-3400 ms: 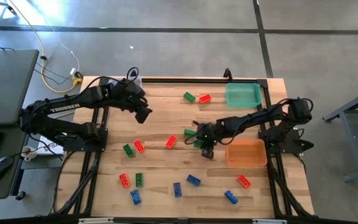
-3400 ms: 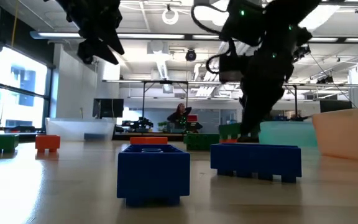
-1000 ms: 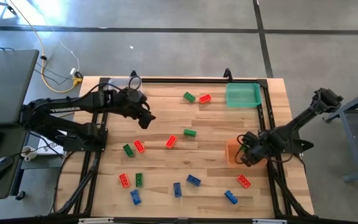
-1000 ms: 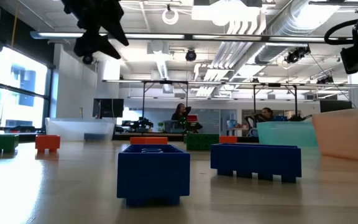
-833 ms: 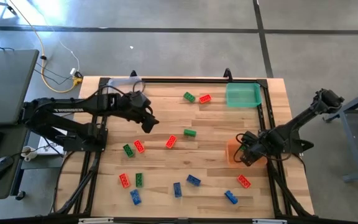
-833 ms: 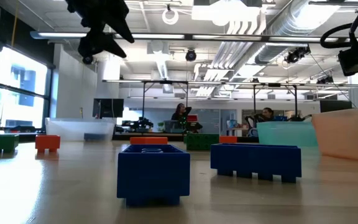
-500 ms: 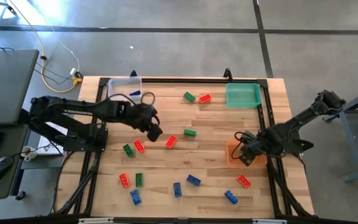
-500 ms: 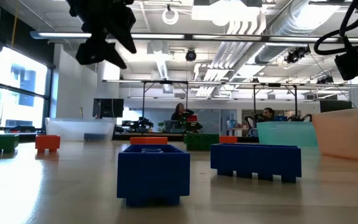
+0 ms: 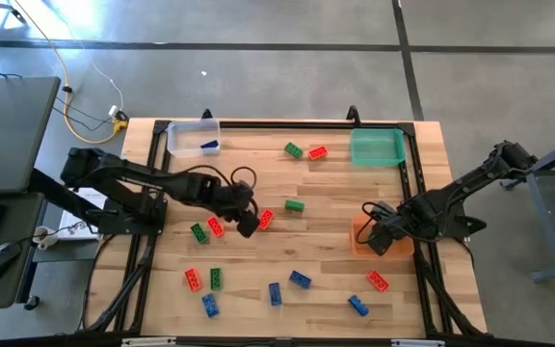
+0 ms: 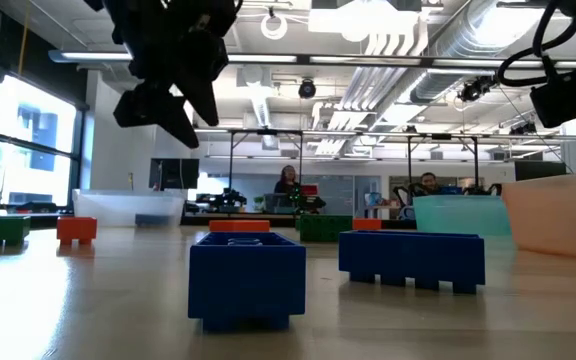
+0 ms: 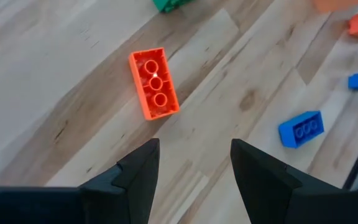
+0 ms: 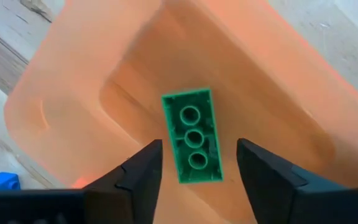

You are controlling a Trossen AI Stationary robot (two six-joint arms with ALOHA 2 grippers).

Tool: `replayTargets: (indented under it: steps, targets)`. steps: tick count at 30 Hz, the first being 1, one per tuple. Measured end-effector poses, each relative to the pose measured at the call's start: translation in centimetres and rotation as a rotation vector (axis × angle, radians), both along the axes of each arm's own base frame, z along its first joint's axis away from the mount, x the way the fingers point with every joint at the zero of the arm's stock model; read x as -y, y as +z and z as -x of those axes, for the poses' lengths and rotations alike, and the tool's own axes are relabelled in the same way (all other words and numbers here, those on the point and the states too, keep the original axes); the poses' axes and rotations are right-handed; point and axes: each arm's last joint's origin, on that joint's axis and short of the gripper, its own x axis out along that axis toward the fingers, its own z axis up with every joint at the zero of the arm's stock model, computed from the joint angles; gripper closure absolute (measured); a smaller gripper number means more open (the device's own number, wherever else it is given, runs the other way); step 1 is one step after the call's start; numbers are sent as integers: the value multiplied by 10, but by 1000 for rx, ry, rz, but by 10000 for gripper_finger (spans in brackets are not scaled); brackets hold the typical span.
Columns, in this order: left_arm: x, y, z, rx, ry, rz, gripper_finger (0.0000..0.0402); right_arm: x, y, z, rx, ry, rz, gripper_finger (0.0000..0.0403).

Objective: Sort & place blocks by color
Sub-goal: Put the orange game piece into the green bin

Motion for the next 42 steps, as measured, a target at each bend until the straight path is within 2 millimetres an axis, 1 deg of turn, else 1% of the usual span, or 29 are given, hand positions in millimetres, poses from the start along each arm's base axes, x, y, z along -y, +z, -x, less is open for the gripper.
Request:
replayTargets:
  steps: [6,9,13,15,18,21,25,27,30,33,36,42]
  targets:
    - [3,-8,-7,-4,61,34,216,-2,2,-6,83,-7,10,168]
    - [3,-11,-9,-8,82,47,216,-4,4,-11,138,-10,-11,163]
    - [-4,-11,-8,-10,107,48,216,-5,6,-16,199,-21,-3,163]
    - [-9,-5,-9,-25,113,42,216,-5,7,-17,221,-25,11,163]
    - [-17,14,-13,-19,95,16,216,-4,7,-18,245,-36,41,163]
    - [-25,27,-16,-2,112,0,216,-3,7,-19,254,-45,60,163]
    - [-30,31,-16,5,141,-18,216,1,7,-21,258,-33,78,163]
    - [-31,28,-17,-16,157,-26,216,4,8,-22,259,-23,89,163]
    - [-29,17,-21,-63,172,-31,216,7,8,-23,259,-13,104,163]
    - [-27,9,-28,-63,176,-38,216,11,8,-25,258,-7,117,162]
    - [-23,-4,-36,-87,168,-38,216,14,8,-26,261,-3,127,162]
    - [-17,-21,-46,-112,171,-51,216,19,8,-29,264,10,137,162]
